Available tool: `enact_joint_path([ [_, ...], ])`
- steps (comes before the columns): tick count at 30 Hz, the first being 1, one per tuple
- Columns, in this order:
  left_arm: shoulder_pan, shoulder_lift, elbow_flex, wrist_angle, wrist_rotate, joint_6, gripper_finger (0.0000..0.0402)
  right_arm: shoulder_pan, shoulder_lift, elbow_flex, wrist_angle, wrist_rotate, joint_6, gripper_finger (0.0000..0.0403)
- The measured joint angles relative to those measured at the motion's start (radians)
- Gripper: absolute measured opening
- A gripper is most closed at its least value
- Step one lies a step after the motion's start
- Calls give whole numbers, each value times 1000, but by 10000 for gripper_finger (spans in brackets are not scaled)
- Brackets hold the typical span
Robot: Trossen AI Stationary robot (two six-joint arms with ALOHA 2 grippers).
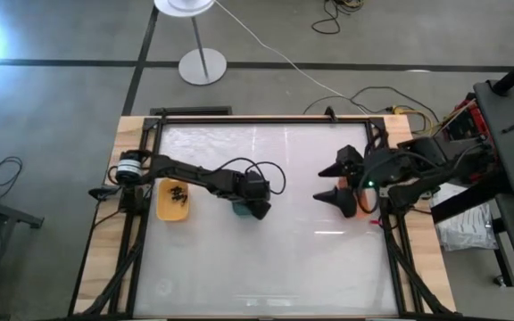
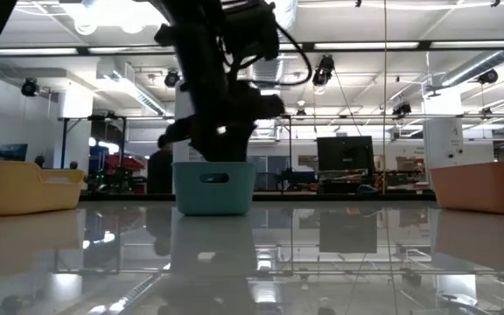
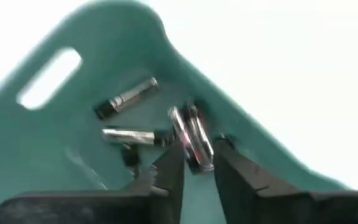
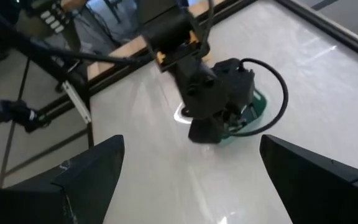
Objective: Sort batteries
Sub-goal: Put the silver battery into the green bin, then return to Home Position
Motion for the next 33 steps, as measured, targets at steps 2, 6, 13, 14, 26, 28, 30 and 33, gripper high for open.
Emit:
enact_joint_path([
  [2,0,-1,30,-28,-33,20,82,-15,0,5,3,7,7,368],
  [6,-19,-2,114,-89,-78,24,122,-41,0,9,35,7,-4,368],
  [13,-195,-7,365,-151,-182,114,159,-57,1,-5,280,1,-168,368],
  [14,-227,-7,400,-152,-193,123,160,-58,1,-15,340,-23,-212,368],
  [26,-350,-17,740,-341,-149,376,154,-379,100,-41,498,-518,-500,198],
  [28,-316,-28,799,-359,-147,389,154,-431,88,-18,504,-542,-586,157],
  [30,-270,-39,849,-338,-119,406,154,-482,70,-2,498,-543,-664,117],
  [33,-182,-40,903,-245,14,466,154,-533,33,7,498,-541,-717,56],
])
